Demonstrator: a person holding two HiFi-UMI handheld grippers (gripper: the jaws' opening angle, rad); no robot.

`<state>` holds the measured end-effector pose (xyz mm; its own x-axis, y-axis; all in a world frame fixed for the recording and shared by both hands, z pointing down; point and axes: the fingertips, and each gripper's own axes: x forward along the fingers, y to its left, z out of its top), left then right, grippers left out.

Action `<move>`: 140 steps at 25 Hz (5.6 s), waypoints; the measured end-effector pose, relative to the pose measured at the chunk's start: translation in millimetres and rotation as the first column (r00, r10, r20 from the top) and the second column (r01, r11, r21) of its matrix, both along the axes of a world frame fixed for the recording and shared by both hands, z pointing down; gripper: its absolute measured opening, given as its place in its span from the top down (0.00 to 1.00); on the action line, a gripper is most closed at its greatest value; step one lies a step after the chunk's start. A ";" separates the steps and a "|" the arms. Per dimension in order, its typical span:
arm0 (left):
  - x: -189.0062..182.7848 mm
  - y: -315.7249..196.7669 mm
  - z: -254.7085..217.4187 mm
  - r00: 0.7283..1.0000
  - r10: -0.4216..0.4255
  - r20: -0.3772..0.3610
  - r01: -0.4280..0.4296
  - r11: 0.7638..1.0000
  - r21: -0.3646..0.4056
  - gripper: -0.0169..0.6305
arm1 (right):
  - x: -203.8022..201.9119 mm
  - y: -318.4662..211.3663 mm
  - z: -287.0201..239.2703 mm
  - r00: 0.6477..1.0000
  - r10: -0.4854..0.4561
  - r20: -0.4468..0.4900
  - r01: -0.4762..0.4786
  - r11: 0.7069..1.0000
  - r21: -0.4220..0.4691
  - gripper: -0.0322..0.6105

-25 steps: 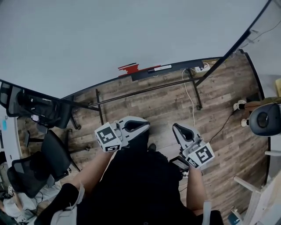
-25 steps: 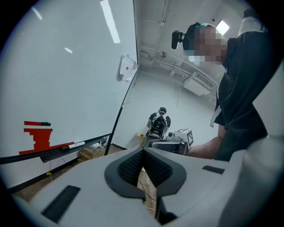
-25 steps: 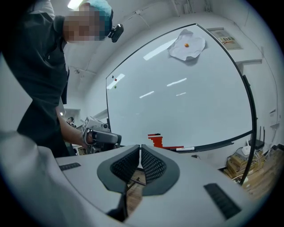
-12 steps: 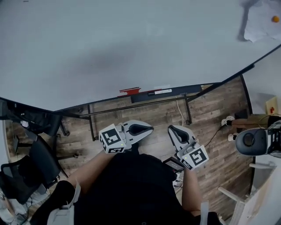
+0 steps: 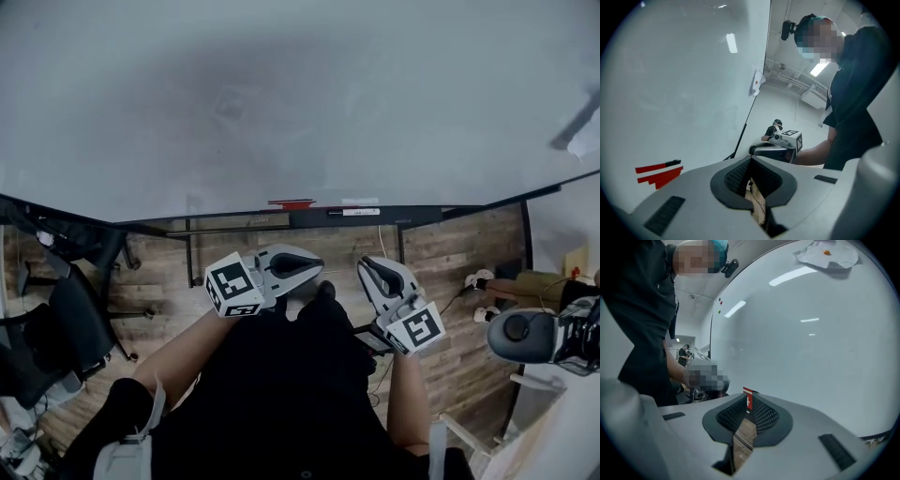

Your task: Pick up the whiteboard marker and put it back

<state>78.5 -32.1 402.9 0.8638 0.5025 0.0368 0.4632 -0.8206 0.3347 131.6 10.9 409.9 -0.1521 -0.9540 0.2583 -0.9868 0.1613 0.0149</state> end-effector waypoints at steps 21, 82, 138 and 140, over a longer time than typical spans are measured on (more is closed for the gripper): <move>55.0 -31.3 8.9 0.932 -0.360 0.030 0.360 0.933 0.003 0.96 | 73.4 -37.1 23.7 0.942 -0.316 -0.113 0.310 0.948 -0.068 0.80; 41.8 -13.5 36.5 0.869 -0.495 0.014 0.494 0.868 0.049 0.96 | 95.7 -83.4 171.0 0.724 -0.461 -0.513 0.136 0.825 -0.549 0.77; 42.4 -32.2 24.6 0.880 -0.475 0.006 0.472 0.876 0.095 0.96 | 67.9 -87.2 40.7 0.842 -0.321 -0.433 0.229 0.940 -0.251 0.84; 42.4 -35.8 22.3 0.878 -0.478 0.003 0.476 0.874 0.100 0.96 | 65.2 -88.6 25.4 0.851 -0.313 -0.421 0.242 0.946 -0.215 0.84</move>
<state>120.9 -67.9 425.2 0.9957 0.0229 0.0895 -0.0005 -0.9676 0.2526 196.7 -77.6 435.3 -0.2400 -0.8342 0.4965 -0.7943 0.4629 0.3936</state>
